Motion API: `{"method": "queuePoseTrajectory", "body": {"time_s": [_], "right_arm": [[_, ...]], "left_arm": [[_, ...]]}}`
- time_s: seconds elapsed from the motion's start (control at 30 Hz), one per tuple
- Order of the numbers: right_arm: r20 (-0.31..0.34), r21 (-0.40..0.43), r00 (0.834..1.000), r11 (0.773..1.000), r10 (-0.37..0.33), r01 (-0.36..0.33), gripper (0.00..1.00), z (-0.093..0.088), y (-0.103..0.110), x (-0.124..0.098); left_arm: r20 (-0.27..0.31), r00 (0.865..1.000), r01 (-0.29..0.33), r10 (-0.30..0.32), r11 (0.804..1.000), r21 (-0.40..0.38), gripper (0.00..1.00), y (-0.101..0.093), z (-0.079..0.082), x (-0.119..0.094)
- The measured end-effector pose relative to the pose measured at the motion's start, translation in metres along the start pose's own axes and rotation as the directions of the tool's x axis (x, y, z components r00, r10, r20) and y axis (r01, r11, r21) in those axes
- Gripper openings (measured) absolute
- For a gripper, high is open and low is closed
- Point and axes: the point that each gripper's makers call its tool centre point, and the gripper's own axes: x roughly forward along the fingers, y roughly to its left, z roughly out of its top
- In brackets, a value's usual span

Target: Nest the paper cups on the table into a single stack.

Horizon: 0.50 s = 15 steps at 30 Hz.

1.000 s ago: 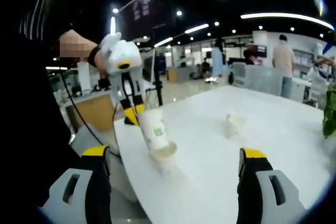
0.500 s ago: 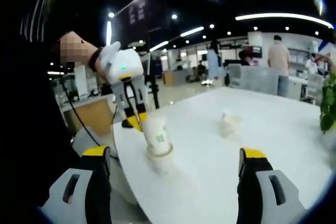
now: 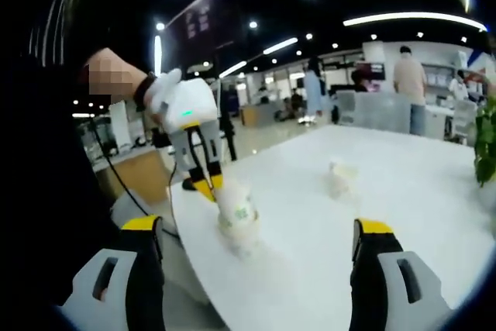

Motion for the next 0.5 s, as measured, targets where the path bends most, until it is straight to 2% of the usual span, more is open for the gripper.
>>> {"method": "queuePoseTrajectory", "body": {"time_s": [0.33,0.5], "right_arm": [[0.003,0.014,1.000,1.000,-0.005,0.005,1.00,-0.002,0.000,-0.002],[0.000,0.025,1.000,1.000,-0.004,0.004,1.00,-0.005,0.000,-0.002]], "left_arm": [[-0.034,0.999,0.020,-0.019,0.999,0.030,0.01,-0.004,-0.004,0.008],[-0.018,0.999,0.032,-0.031,0.999,0.019,0.03,-0.004,0.000,0.013]]}}
